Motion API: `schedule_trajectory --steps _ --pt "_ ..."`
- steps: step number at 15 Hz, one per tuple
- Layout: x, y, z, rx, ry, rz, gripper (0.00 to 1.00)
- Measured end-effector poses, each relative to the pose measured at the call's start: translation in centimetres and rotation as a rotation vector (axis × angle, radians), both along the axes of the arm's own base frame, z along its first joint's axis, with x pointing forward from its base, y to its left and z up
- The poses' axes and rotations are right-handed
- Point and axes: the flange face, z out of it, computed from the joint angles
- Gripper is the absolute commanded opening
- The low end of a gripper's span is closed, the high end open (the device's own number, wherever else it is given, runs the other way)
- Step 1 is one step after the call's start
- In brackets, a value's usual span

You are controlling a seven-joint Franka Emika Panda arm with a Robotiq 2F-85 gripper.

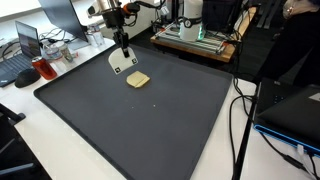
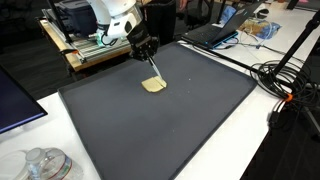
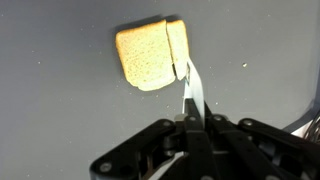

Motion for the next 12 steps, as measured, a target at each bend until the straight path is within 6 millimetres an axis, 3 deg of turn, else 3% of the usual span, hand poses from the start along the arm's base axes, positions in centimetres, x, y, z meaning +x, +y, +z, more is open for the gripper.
schedule_trajectory --steps 5,12 --pt "0.9 4.3 2.5 -0.112 0.014 0.108 0.01" --pt "1.8 9.8 3.0 -0.313 0.032 0.215 0.01"
